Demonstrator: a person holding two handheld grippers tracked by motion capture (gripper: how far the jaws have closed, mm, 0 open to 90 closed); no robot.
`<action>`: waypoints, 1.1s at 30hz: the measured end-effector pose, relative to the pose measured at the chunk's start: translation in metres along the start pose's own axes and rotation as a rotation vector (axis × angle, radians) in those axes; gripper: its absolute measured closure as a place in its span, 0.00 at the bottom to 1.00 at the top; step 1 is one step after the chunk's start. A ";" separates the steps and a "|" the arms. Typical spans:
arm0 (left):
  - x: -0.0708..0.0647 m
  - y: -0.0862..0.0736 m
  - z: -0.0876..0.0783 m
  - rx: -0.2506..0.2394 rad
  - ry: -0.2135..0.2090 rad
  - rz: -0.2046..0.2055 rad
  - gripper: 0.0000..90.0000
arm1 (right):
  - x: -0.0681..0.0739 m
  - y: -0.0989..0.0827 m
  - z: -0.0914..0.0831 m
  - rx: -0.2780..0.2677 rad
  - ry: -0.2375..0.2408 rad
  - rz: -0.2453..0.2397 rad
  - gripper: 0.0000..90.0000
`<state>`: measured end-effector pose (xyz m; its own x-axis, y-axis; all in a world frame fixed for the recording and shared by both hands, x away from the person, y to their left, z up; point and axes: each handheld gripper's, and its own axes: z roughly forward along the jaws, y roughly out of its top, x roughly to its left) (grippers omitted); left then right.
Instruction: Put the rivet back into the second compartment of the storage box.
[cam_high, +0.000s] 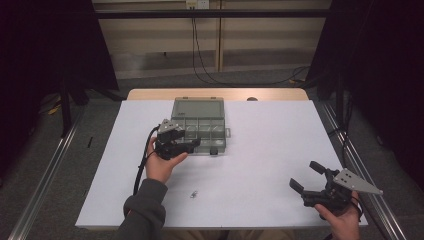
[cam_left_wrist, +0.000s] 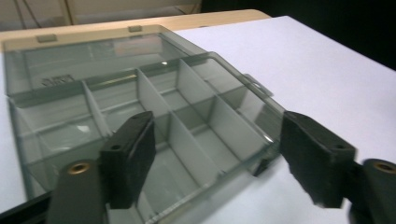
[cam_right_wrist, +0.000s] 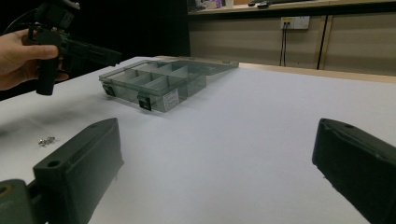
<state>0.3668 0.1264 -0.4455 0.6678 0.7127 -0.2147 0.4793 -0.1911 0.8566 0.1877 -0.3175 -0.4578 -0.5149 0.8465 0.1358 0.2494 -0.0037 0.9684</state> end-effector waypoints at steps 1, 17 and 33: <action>-0.001 -0.003 -0.002 -0.013 -0.004 -0.005 0.27 | 0.000 0.000 0.000 0.000 0.001 0.002 0.01; -0.018 -0.024 -0.018 -0.026 -0.072 0.015 0.09 | 0.001 0.000 0.001 0.004 0.003 -0.003 0.01; -0.025 -0.039 -0.039 -0.038 -0.113 0.038 0.01 | 0.001 0.000 0.002 0.009 0.006 -0.003 0.01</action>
<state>0.3097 0.1424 -0.4552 0.7459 0.6246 -0.2311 0.4317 -0.1891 0.8820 0.1886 -0.3158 -0.4584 -0.5201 0.8435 0.1342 0.2555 0.0037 0.9668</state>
